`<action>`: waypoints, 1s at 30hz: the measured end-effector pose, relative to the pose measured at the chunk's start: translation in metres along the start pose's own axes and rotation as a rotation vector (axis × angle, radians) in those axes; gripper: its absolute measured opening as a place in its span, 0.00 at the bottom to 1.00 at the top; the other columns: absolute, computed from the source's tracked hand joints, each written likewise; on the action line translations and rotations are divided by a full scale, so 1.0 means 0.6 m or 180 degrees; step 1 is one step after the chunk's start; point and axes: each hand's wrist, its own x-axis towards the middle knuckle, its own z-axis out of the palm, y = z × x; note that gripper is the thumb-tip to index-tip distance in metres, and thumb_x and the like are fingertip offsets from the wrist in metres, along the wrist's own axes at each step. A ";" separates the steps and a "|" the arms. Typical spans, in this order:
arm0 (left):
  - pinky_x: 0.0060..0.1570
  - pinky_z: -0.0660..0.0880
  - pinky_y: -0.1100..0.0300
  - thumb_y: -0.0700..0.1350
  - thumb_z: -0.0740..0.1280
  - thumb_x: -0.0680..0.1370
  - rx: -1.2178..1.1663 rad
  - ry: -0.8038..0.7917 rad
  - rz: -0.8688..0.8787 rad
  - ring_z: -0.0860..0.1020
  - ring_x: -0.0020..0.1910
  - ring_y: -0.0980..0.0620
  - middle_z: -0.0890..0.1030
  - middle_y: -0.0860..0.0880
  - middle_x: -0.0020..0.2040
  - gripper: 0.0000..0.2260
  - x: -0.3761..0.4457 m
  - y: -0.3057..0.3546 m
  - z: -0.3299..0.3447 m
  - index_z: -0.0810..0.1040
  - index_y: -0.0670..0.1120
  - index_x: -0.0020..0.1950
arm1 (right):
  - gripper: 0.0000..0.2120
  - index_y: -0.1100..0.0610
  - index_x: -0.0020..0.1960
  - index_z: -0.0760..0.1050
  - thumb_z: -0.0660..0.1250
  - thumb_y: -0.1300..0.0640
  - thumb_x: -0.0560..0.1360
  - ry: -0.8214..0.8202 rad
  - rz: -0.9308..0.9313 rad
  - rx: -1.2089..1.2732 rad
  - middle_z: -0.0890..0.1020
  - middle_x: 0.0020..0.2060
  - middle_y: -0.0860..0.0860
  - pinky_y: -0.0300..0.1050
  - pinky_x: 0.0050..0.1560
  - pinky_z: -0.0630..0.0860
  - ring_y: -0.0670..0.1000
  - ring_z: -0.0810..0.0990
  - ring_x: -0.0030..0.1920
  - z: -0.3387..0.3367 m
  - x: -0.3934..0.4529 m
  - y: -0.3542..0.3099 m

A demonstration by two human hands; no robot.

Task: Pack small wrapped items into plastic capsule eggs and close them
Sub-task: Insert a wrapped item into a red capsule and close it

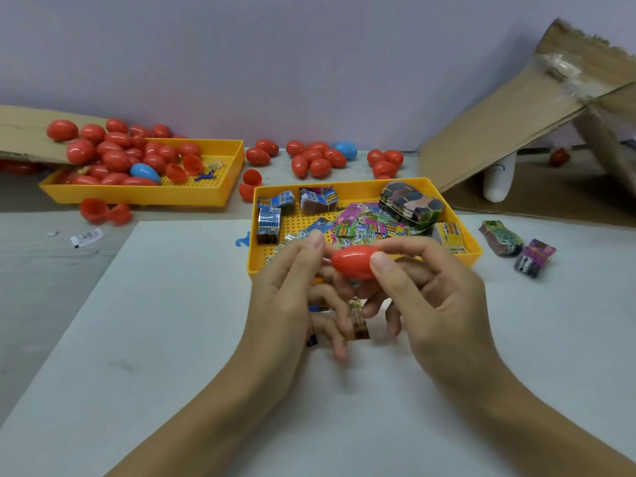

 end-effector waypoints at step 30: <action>0.26 0.79 0.53 0.45 0.67 0.75 0.0690 0.0527 0.0856 0.80 0.28 0.46 0.80 0.45 0.33 0.04 -0.009 -0.011 0.001 0.79 0.46 0.46 | 0.14 0.52 0.54 0.82 0.74 0.54 0.68 0.0139 0.0459 0.0143 0.86 0.41 0.52 0.37 0.28 0.74 0.48 0.82 0.36 -0.004 0.007 -0.004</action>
